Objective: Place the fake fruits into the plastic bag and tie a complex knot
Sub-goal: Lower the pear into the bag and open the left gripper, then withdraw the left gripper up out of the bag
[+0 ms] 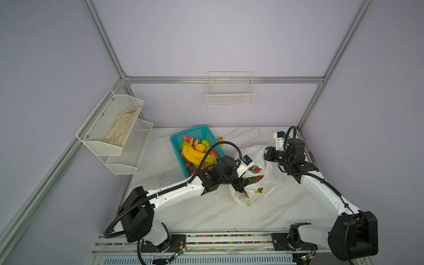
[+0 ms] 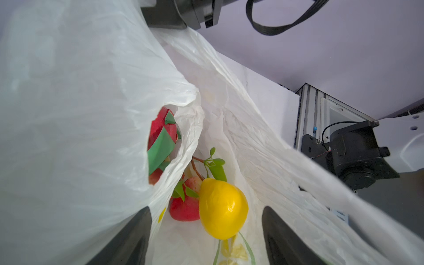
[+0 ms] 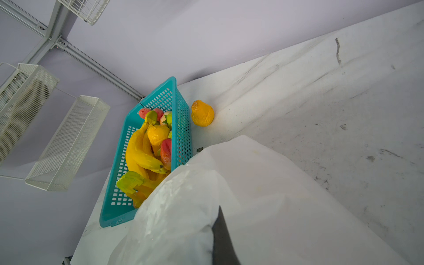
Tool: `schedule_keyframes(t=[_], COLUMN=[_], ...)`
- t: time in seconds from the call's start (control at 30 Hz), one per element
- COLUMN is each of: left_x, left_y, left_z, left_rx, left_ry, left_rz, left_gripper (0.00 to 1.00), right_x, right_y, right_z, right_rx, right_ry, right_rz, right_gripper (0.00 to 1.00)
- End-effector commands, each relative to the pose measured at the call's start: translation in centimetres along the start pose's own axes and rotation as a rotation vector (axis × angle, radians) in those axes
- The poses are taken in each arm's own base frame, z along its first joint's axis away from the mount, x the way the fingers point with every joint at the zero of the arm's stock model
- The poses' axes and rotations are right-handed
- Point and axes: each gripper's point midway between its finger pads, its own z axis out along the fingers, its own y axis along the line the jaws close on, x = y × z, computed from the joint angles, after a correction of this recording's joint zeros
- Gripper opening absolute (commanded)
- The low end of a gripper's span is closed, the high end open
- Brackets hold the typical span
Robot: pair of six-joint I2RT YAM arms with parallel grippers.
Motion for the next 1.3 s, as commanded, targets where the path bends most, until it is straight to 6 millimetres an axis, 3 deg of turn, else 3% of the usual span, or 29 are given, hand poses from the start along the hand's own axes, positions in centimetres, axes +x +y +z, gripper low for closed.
schedule_keyframes(t=[0.0,0.17,0.3,0.37,0.6,0.77,0.87,1.07,1.27], left_x=[0.1,0.7,3.3,4.4,6.2,5.5,6.6,8.2,7.0], left_y=[0.5,1.7,5.0,5.6,3.9,2.1,2.2,3.1,2.3], left_z=[-2.7,-5.5,-7.0,-7.2,-3.8,-1.4,-0.1,0.1,-0.2], left_rx=[-0.048,-0.126,-0.325,-0.368,-0.243,-0.115,-0.119,-0.184,-0.129], left_ry=[-0.025,-0.054,-0.006,0.044,0.12,0.089,0.13,0.15,0.089], left_rz=[0.01,-0.004,-0.114,-0.178,-0.372,-0.431,-0.453,-0.453,-0.434], left_gripper=[0.74,0.76,0.79,0.8,0.81,0.81,0.74,0.54,0.34], right_x=[-0.4,-0.4,-0.2,0.0,0.1,-0.1,-0.1,-0.6,-0.7], right_y=[-0.3,-0.5,-0.7,-0.9,-1.3,-1.1,-1.0,-0.7,-0.7], right_z=[0.0,0.3,0.6,0.8,1.5,1.5,1.4,1.1,1.0], right_rx=[0.027,0.033,0.032,0.033,0.04,0.033,0.031,0.023,0.032], right_ry=[-0.007,-0.004,0.003,0.008,0.024,0.024,0.023,0.003,-0.002], right_rz=[-0.018,-0.019,-0.021,-0.023,-0.021,-0.029,-0.029,-0.032,-0.038], right_gripper=[0.0,0.0,0.0,0.0,0.0,0.0,0.0,0.0,0.0])
